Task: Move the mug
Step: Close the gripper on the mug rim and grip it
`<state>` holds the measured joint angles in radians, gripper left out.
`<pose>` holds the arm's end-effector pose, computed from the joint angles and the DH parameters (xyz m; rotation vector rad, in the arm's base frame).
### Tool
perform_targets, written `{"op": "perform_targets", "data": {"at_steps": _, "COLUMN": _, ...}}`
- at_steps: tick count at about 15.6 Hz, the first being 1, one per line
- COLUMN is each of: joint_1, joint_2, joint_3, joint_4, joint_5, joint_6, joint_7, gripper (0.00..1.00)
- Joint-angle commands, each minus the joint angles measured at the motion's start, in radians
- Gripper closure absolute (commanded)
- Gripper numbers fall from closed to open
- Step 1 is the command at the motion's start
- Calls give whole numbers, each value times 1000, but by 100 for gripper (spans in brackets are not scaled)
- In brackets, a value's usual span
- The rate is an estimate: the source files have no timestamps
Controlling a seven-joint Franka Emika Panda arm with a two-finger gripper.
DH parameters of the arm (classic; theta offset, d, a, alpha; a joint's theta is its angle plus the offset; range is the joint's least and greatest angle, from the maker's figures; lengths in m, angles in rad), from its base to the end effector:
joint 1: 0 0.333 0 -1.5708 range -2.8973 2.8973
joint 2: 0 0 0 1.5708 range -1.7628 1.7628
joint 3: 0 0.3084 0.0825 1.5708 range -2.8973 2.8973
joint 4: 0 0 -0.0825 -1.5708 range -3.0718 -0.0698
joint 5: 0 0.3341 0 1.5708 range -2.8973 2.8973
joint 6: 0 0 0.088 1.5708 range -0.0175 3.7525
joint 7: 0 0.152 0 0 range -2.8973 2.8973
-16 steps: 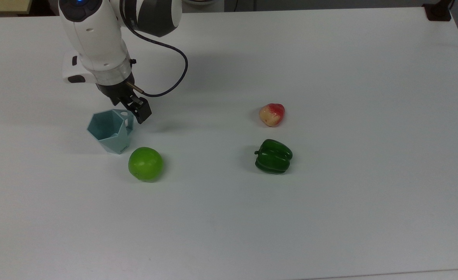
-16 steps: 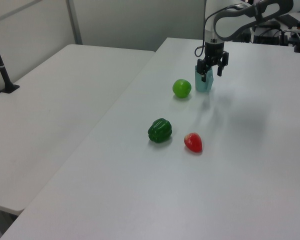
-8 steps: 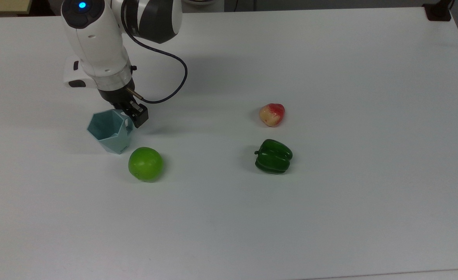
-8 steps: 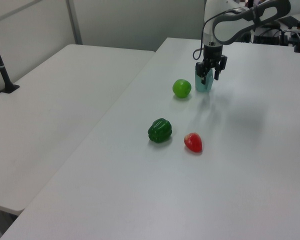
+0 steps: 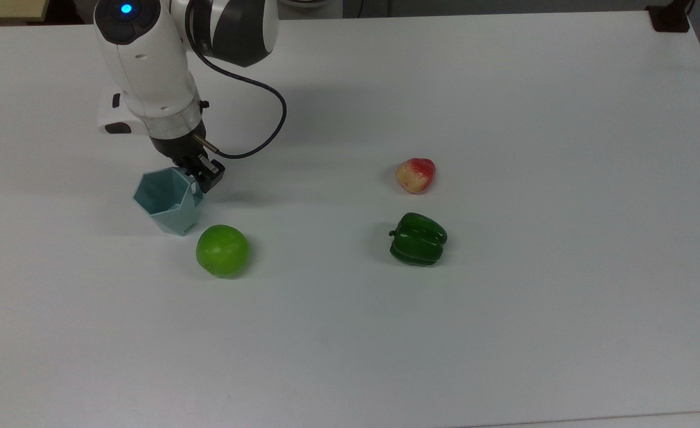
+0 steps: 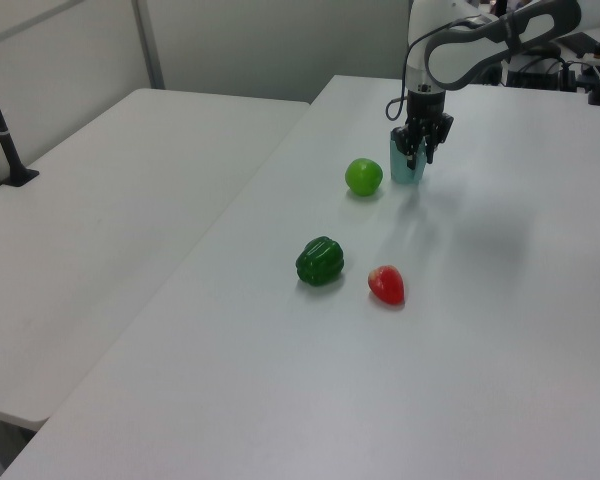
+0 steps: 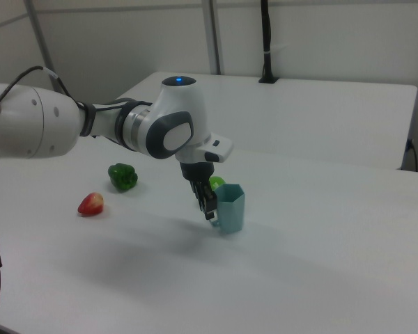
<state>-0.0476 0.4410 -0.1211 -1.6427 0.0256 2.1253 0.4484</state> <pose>0.6247 -0.0966 0.3381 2.9706 -0.9474 0.0757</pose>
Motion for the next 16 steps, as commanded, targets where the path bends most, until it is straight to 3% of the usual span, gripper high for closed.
{"op": "perform_targets", "data": {"at_steps": 1, "joint_1": 11, "joint_2": -5, "joint_3": -9, "joint_4": -12, "joint_5": -19, "joint_6": 25, "joint_7": 18, "gripper": 68}}
{"op": "perform_targets", "data": {"at_steps": 6, "joint_1": 9, "joint_2": -15, "joint_3": -9, "joint_4": -12, "joint_5": -19, "joint_6": 21, "joint_7": 16, "gripper": 76}}
{"op": "perform_targets", "data": {"at_steps": 16, "joint_1": 2, "joint_2": -88, "joint_3": -11, "joint_4": -12, "joint_5": -32, "joint_6": 4, "joint_7": -7, "gripper": 80}}
